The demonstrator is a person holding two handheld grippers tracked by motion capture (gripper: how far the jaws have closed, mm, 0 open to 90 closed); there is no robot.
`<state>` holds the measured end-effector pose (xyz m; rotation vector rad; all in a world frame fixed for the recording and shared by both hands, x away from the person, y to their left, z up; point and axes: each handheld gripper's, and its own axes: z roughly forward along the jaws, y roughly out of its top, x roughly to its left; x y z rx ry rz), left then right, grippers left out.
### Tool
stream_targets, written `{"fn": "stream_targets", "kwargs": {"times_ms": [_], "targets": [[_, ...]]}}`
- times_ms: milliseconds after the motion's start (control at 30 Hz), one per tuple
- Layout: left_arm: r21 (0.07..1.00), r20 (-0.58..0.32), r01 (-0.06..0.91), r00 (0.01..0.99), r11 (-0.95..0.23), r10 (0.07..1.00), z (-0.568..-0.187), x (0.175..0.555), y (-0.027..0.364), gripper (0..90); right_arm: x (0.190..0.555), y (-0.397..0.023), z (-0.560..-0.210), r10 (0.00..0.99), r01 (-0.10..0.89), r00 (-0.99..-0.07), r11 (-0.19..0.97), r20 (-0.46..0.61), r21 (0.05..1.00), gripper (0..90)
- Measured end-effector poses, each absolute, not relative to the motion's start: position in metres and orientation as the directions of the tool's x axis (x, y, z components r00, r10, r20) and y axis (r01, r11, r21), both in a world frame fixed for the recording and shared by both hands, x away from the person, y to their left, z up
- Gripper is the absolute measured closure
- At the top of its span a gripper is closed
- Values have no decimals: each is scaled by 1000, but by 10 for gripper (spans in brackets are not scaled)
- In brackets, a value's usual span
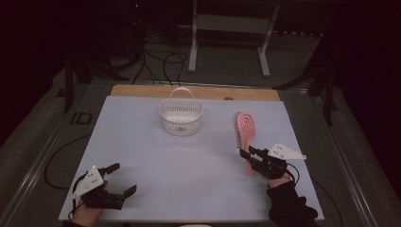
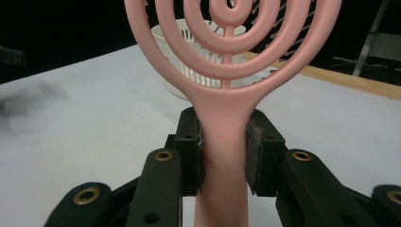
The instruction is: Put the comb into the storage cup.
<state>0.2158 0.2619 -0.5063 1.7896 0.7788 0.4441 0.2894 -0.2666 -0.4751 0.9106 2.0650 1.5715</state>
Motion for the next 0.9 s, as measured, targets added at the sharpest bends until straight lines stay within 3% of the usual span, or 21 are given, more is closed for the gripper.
{"fn": "stream_targets", "kwargs": {"times_ms": [900], "targets": [[918,-90,323,736,-231,671,-455,239,241,2,289,-261,-472,729,273,-679,141,87,952,702]]}}
